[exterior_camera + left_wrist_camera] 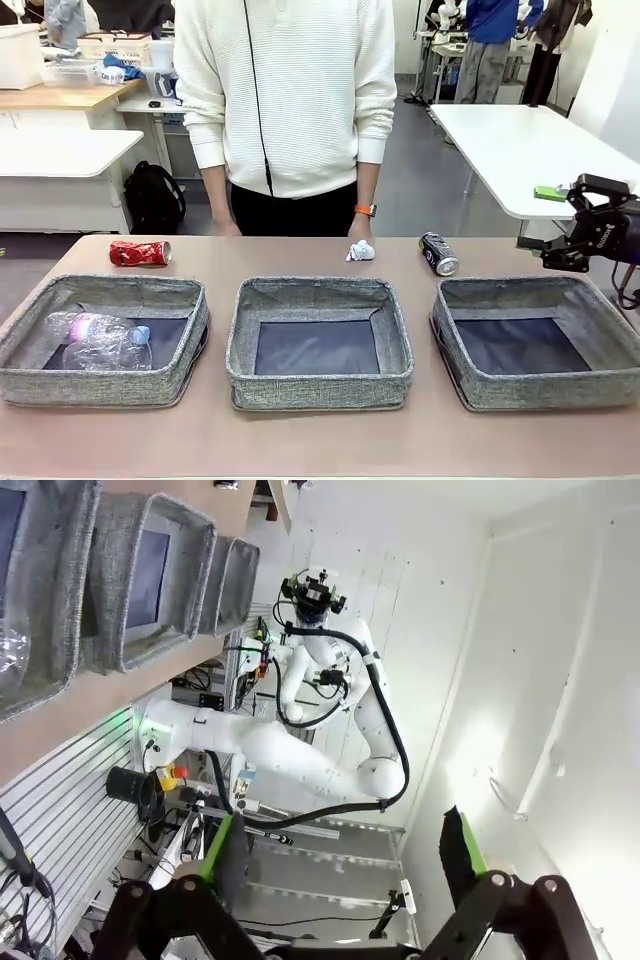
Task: Sort the waste into the appropriate baskets.
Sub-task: Place the picked waste into the Fabric basket indicated by the person, then pick up the waste item pointed out by the person.
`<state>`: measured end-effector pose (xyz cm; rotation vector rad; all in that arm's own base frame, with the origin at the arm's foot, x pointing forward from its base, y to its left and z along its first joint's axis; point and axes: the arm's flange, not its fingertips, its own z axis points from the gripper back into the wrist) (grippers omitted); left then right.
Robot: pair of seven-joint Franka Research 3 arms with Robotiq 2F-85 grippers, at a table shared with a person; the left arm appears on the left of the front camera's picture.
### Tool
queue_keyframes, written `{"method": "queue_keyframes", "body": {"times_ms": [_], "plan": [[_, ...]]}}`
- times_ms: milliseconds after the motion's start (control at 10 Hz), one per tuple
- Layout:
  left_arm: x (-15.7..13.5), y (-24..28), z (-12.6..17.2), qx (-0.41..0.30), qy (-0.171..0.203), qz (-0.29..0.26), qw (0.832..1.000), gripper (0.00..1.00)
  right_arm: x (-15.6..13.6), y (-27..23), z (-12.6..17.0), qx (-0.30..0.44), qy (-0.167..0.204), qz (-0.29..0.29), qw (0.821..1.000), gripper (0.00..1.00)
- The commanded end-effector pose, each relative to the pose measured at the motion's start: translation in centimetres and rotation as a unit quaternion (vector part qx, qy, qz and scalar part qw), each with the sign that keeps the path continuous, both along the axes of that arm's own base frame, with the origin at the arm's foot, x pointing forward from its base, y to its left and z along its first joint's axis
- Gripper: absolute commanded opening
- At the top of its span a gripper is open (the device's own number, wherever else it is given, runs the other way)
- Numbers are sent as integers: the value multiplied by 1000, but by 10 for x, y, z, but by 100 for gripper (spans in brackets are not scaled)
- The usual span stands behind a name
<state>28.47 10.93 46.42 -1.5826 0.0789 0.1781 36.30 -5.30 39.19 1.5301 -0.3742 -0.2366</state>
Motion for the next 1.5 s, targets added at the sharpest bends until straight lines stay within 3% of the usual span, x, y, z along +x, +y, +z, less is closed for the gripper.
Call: {"method": "queue_keyframes", "body": {"times_ms": [0,1400], "plan": [[1,-3,6,-9,-21,-10,1000,100,0,1,5,9,7,-3,1000,100],[1,-3,6,-9,-21,-10,1000,100,0,1,5,9,7,-3,1000,100]]}}
